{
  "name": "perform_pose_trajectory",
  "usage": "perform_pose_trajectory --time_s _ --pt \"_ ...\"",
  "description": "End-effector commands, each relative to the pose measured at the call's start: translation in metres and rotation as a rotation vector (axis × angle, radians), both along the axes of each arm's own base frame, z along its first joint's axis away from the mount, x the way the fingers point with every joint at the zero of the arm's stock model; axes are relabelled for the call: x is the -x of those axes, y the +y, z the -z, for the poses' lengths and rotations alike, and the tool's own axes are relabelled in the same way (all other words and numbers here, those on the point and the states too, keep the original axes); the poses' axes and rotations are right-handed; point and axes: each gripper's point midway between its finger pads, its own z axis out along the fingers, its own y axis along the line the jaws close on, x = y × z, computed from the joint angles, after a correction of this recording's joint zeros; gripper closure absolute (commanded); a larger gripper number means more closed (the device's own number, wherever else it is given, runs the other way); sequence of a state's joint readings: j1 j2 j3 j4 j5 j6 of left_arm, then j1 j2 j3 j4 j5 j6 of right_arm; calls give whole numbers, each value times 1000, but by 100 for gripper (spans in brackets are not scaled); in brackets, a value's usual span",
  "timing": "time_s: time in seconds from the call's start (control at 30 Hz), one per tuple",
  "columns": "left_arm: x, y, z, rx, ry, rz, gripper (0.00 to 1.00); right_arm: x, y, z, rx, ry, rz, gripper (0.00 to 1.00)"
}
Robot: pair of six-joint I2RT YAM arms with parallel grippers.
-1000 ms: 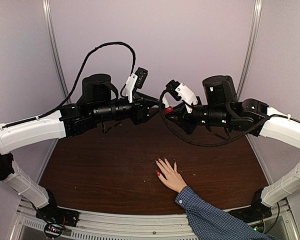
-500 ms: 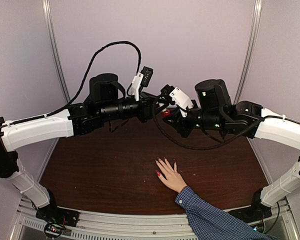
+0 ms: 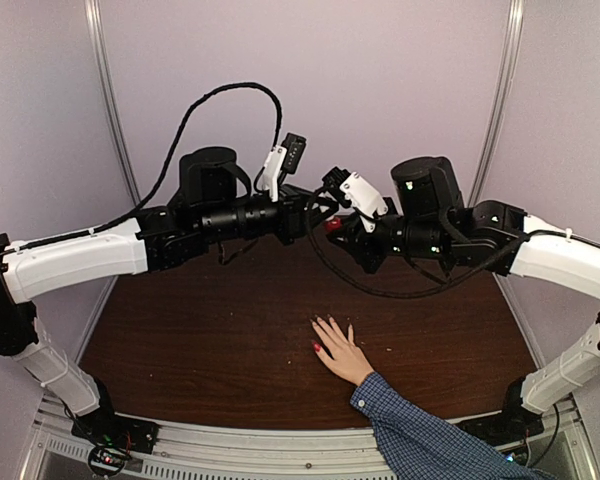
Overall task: Paint the nails
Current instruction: Screw the nail polish bottle cap onto the nail polish bottle.
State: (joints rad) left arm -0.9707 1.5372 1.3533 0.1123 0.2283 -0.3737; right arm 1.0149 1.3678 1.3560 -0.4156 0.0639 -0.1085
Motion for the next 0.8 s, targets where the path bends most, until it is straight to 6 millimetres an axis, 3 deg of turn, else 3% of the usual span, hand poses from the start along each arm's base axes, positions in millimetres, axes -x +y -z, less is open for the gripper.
perform_pose_trajectory --time_s 0.0,0.13,0.37,0.77 --pt "13 0 -23 50 -46 57 94 10 -2 -41 -80 -62 -45 100" --pt "31 -3 -28 49 -81 156 100 31 4 -53 -133 -53 -191 100" --pt "73 -6 -31 63 -118 405 100 63 7 -74 -241 -15 -424 100" --pt "134 6 -41 96 -136 759 100 113 11 -97 -364 51 -767 100"
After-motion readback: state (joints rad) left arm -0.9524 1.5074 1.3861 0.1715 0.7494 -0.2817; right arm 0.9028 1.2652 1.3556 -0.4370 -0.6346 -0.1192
